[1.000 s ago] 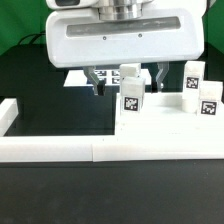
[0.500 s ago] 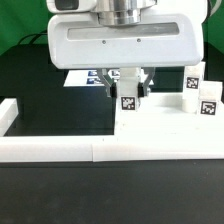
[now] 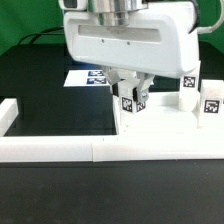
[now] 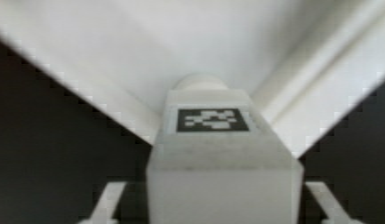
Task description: Assemble square table
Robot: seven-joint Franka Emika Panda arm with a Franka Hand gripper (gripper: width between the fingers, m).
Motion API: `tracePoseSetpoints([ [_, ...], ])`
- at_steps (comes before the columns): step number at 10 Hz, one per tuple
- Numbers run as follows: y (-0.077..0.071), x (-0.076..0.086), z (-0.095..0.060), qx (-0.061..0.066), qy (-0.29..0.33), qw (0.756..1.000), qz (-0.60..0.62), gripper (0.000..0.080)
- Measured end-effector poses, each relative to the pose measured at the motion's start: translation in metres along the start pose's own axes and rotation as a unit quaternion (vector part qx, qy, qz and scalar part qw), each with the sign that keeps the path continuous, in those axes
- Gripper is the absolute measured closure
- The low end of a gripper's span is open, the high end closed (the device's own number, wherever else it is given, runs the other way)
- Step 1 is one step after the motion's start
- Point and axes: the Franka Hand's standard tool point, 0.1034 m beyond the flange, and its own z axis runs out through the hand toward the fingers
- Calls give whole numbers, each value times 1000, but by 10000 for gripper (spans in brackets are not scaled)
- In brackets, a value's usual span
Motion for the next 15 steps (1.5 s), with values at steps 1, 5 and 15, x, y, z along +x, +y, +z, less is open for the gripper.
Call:
tracePoseSetpoints([
  [1, 0, -1, 0, 8, 5, 997, 82, 508],
  [5, 1, -11, 1, 44, 12, 944, 326, 508],
  [15, -7, -20, 6, -9, 45, 945, -324, 150],
])
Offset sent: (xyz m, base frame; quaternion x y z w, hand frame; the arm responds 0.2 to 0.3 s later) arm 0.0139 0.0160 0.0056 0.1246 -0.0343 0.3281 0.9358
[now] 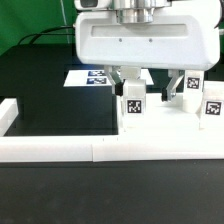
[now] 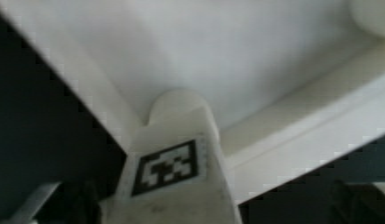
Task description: Assemble square table
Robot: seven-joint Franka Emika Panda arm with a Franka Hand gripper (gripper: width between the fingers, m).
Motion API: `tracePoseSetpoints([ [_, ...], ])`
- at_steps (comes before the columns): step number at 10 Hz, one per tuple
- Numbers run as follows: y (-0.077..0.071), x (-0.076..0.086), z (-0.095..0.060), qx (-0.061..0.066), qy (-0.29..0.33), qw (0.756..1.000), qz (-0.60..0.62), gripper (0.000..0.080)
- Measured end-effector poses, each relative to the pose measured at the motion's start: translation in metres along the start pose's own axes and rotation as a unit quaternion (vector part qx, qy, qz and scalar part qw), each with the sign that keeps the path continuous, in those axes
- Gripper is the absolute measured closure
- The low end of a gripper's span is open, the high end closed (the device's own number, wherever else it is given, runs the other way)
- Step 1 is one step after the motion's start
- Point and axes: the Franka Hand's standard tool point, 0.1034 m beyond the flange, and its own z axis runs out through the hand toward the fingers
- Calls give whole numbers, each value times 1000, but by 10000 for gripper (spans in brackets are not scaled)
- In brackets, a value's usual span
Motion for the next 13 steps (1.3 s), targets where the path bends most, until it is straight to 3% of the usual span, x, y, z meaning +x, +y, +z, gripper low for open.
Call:
tracePoseSetpoints([
  [3, 0, 0, 1, 1, -1, 1000, 15, 197],
  [4, 0, 0, 1, 1, -1, 1000, 22, 377],
  [5, 3, -1, 1, 0, -2, 997, 74, 377],
  [6, 4, -1, 2, 0, -2, 995, 102, 506],
  [9, 6, 0, 3, 2, -4, 977, 212, 506],
  [10, 9, 3, 3, 7, -13, 956, 293, 506],
  [11, 12, 6, 4, 21, -22, 926, 377, 506],
  [13, 9, 4, 5, 38, -33, 842, 537, 506],
])
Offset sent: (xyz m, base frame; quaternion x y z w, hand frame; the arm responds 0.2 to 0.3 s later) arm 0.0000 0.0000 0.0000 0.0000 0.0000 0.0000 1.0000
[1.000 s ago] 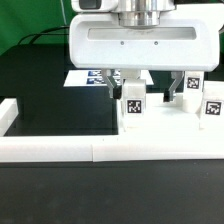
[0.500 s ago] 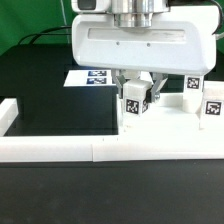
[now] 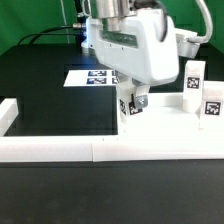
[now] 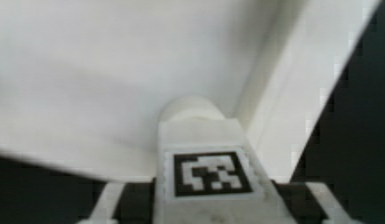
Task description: Assemble square table
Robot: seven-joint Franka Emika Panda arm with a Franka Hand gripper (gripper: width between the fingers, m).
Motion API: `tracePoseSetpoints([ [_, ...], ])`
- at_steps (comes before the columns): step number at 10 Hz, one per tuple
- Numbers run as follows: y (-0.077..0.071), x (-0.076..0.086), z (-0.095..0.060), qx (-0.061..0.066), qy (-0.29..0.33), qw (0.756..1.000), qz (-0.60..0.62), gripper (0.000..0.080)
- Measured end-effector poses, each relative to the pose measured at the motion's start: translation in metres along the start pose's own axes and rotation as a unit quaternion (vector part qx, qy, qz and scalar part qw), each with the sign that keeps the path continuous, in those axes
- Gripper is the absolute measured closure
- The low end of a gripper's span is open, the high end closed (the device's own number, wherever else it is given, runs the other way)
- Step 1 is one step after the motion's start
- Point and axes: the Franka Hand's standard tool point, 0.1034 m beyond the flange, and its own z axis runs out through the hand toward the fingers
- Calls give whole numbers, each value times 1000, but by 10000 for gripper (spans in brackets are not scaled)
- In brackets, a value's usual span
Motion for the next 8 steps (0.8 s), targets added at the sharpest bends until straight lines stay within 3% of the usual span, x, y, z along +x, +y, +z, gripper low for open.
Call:
tracePoseSetpoints([
  [2, 1, 2, 0, 9, -13, 998, 67, 506],
  [3, 1, 1, 0, 9, -12, 998, 60, 428],
  [4, 1, 2, 0, 9, -12, 1000, 26, 428],
  [5, 1, 1, 1, 9, -11, 998, -56, 246],
  [6, 1, 0, 1, 10, -10, 986, -164, 246],
  [7, 2, 0, 1, 10, -10, 971, -239, 170],
  [8, 2, 0, 1, 10, -10, 971, -241, 156],
])
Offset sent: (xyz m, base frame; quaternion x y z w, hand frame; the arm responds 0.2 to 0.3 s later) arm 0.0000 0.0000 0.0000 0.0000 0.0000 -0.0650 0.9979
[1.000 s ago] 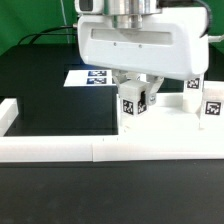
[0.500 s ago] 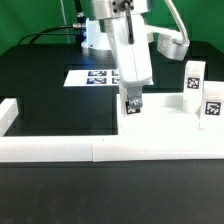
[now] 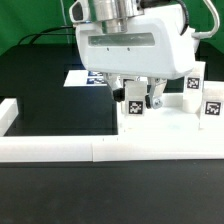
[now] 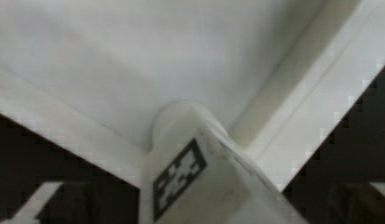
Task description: Assemble square table
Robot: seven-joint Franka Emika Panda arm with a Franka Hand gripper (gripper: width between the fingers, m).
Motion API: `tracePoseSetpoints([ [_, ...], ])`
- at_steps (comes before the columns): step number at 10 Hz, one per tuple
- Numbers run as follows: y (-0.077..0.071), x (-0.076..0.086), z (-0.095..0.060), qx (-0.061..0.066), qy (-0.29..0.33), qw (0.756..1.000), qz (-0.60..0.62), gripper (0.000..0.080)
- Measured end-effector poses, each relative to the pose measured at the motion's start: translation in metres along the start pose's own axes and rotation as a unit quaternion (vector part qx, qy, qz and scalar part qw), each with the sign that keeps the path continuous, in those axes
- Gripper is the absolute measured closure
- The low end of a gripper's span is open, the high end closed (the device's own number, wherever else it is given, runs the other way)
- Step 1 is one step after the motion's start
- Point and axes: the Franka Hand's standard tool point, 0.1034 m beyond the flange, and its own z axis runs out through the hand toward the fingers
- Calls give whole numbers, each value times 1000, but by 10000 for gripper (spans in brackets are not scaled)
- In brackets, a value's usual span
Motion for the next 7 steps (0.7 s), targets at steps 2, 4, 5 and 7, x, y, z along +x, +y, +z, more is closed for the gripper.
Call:
tracePoseSetpoints([
  [2, 1, 1, -1, -11, 1, 995, -100, 151],
  [4, -9, -2, -6, -57, -3, 932, -358, 150],
  [5, -9, -4, -6, -67, -13, 903, -424, 150],
  [7, -9, -2, -6, -65, -8, 919, -389, 245],
])
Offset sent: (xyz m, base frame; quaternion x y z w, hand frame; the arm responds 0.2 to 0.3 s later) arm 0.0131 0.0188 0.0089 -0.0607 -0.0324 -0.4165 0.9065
